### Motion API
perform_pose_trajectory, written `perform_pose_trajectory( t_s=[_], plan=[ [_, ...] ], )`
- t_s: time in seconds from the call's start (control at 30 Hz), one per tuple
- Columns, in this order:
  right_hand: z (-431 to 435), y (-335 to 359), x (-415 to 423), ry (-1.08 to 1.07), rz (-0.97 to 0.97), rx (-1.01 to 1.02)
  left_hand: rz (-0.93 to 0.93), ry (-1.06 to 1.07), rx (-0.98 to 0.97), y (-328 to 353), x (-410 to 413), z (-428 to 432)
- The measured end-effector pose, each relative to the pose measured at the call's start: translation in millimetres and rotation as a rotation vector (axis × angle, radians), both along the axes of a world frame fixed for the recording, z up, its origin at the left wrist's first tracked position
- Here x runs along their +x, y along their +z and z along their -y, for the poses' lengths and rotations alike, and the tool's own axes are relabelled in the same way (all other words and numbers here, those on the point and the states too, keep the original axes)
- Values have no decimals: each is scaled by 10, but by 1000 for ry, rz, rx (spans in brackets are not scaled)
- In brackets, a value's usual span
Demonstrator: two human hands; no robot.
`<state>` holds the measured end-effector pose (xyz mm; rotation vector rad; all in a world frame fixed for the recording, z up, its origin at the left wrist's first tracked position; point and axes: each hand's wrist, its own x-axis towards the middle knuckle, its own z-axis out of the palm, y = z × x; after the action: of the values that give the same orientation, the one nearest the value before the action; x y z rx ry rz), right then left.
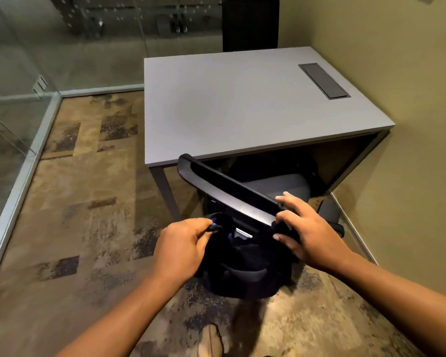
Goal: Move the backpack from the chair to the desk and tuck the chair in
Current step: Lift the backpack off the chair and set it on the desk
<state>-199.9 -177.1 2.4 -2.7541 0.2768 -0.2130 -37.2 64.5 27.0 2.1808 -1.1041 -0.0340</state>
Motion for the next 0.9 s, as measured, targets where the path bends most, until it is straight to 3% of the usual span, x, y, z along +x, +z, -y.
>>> perform_pose_trajectory(
  t_s=[0.33, 0.57, 0.9],
  plan=[
    [407, 40, -994, -130, 141, 123, 0, -69, -134, 407, -733, 327],
    [460, -14, -1862, -225, 192, 37, -25, -75, -177, 620, -1192, 640],
    [325, -418, -2472, 33, 23, -13, -57, -185, -295, 903, -1762, 962]
  ],
)
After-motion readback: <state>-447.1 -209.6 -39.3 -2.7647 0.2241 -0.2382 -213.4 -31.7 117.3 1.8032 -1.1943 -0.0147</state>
